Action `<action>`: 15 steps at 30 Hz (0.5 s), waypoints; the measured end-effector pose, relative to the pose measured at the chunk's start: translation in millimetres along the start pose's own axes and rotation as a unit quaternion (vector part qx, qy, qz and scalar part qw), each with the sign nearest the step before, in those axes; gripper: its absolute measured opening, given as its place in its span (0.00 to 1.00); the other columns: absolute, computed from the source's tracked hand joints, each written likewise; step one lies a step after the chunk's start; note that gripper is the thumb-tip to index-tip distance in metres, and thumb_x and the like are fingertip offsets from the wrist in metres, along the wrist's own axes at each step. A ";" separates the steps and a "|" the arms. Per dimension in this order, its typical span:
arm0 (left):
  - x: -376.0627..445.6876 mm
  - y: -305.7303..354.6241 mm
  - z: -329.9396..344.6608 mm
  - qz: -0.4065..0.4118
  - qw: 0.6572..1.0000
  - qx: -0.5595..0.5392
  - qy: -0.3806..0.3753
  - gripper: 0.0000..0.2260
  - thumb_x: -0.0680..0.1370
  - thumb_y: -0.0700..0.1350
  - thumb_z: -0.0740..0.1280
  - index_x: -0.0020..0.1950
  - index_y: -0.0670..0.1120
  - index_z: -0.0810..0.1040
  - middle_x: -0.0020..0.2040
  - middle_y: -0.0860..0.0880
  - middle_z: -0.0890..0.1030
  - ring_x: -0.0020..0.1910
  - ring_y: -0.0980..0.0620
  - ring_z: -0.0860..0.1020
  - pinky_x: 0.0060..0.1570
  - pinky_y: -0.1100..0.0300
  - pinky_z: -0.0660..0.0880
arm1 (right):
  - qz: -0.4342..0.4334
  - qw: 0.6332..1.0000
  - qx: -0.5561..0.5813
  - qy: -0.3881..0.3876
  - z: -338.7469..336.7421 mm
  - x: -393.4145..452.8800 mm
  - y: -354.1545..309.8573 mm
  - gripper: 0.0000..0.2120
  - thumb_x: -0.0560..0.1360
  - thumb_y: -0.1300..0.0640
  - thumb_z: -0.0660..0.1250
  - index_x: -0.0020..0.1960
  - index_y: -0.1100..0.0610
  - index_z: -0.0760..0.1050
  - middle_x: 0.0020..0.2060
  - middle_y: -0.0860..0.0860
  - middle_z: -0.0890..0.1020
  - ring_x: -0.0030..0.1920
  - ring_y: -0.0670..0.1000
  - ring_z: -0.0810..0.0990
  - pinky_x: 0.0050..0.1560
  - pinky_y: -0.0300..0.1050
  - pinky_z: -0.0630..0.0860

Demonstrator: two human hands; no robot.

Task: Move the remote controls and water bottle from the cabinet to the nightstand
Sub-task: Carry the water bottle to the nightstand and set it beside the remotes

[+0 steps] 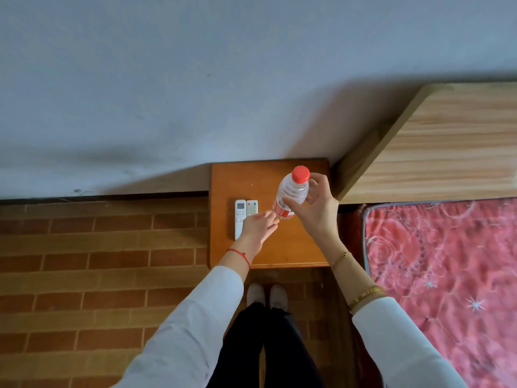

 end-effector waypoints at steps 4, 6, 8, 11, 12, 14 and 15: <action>42.7 -15.1 0.8 -0.010 1.000 -0.010 -0.002 0.16 0.81 0.34 0.60 0.69 0.35 0.70 0.69 0.38 0.74 0.69 0.42 0.73 0.65 0.56 0.73 | 0.002 1.000 0.002 -0.023 28.1 15.0 40.7 0.31 0.65 0.53 0.79 0.62 0.54 0.69 0.55 0.47 0.80 0.52 0.40 0.78 0.50 0.28 0.74; 59.3 -21.3 2.5 -0.030 0.999 -0.017 -0.013 0.17 0.83 0.36 0.56 0.72 0.37 0.68 0.70 0.41 0.73 0.71 0.46 0.71 0.68 0.58 0.69 | 0.008 0.999 0.008 -0.031 43.5 22.0 64.5 0.31 0.64 0.52 0.80 0.61 0.54 0.69 0.52 0.41 0.78 0.50 0.33 0.77 0.51 0.28 0.74; 75.2 -29.6 1.8 -0.030 0.999 -0.020 -0.019 0.16 0.83 0.36 0.55 0.71 0.37 0.69 0.63 0.43 0.78 0.68 0.50 0.73 0.67 0.59 0.69 | 0.015 0.999 0.010 -0.031 53.2 25.1 79.4 0.31 0.63 0.52 0.80 0.61 0.53 0.69 0.50 0.37 0.76 0.50 0.29 0.75 0.51 0.28 0.74; 92.8 -40.7 -1.9 -0.012 0.999 -0.032 -0.004 0.15 0.81 0.35 0.59 0.68 0.35 0.71 0.53 0.47 0.79 0.65 0.48 0.75 0.67 0.56 0.71 | 0.026 0.999 0.007 -0.034 64.8 29.1 98.7 0.32 0.62 0.52 0.80 0.60 0.53 0.70 0.51 0.39 0.77 0.50 0.29 0.75 0.52 0.29 0.74; 97.1 -44.4 -3.3 -0.011 0.999 -0.030 -0.003 0.15 0.81 0.36 0.60 0.68 0.36 0.71 0.53 0.48 0.79 0.64 0.49 0.75 0.66 0.56 0.71 | 0.025 0.999 0.013 -0.034 68.0 29.8 105.0 0.31 0.62 0.52 0.80 0.60 0.53 0.70 0.51 0.40 0.78 0.51 0.31 0.76 0.53 0.29 0.74; 101.3 -48.5 -3.4 -0.014 1.000 -0.019 -0.010 0.15 0.82 0.38 0.60 0.69 0.39 0.72 0.51 0.51 0.78 0.62 0.52 0.75 0.65 0.57 0.71 | 0.025 0.999 0.020 -0.039 72.7 28.9 113.6 0.31 0.62 0.51 0.80 0.60 0.54 0.70 0.51 0.41 0.79 0.51 0.34 0.78 0.54 0.31 0.75; 102.9 -50.5 -3.7 -0.012 1.000 -0.018 -0.012 0.15 0.82 0.39 0.60 0.69 0.40 0.72 0.52 0.51 0.78 0.62 0.52 0.75 0.65 0.58 0.71 | 0.028 0.999 0.016 -0.042 73.2 27.8 115.2 0.31 0.62 0.51 0.80 0.60 0.54 0.70 0.50 0.41 0.80 0.52 0.36 0.79 0.54 0.33 0.76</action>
Point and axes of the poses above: each hand's wrist, its own x-axis towards the middle knuckle, its own z-axis out of the palm, y = z × x, the point moved 3 cm from there along x, towards the middle knuckle
